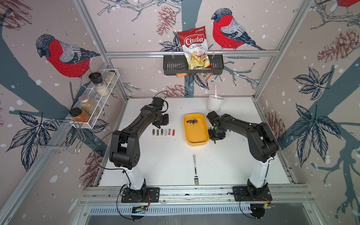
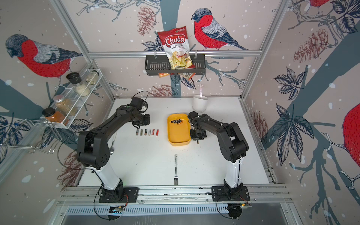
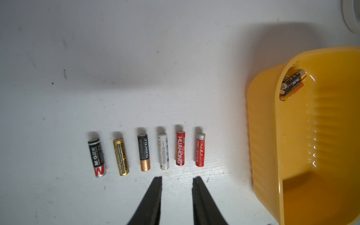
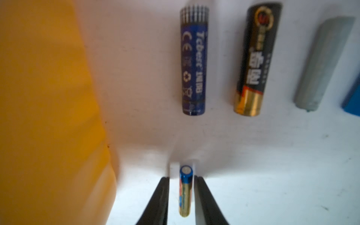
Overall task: Take the batteries out of the storage box
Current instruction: Place the battery at the center of the board.
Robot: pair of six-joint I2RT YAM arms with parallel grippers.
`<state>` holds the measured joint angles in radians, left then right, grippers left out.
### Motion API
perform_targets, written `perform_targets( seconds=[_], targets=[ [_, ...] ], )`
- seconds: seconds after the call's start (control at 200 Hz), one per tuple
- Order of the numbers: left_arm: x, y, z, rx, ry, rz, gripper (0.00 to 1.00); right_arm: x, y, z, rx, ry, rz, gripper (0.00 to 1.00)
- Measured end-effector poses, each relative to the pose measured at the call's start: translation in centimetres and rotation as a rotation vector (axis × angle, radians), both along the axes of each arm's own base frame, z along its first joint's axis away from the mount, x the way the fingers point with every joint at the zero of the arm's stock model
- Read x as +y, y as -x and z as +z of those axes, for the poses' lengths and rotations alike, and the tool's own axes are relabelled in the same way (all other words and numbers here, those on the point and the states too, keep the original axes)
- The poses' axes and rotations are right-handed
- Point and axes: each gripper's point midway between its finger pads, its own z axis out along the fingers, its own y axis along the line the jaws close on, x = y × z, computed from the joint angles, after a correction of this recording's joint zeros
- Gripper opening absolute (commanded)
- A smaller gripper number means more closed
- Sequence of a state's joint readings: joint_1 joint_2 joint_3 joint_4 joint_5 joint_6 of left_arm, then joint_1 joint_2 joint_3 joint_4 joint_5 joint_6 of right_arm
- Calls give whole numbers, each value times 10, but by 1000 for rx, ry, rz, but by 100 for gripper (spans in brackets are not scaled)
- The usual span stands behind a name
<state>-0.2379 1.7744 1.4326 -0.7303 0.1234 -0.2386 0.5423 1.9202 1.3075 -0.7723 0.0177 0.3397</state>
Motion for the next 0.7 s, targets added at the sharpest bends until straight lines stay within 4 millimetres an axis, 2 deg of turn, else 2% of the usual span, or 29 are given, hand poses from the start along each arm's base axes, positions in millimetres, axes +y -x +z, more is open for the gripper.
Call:
perform_targets(
  seconds=[0.15,0.365,0.7],
  targets=[
    [-5,-3,7,-13,-14,-9,32,2,-4,11,-20,-11,0,30],
    [-25,-8,21,-42,-12,-50,32,6,-13,26,-54,-32,-4,31],
    [-65,-19,32,-68,-17,-109,32,-1,-16,30,-52,-29,-23,33]
  ],
)
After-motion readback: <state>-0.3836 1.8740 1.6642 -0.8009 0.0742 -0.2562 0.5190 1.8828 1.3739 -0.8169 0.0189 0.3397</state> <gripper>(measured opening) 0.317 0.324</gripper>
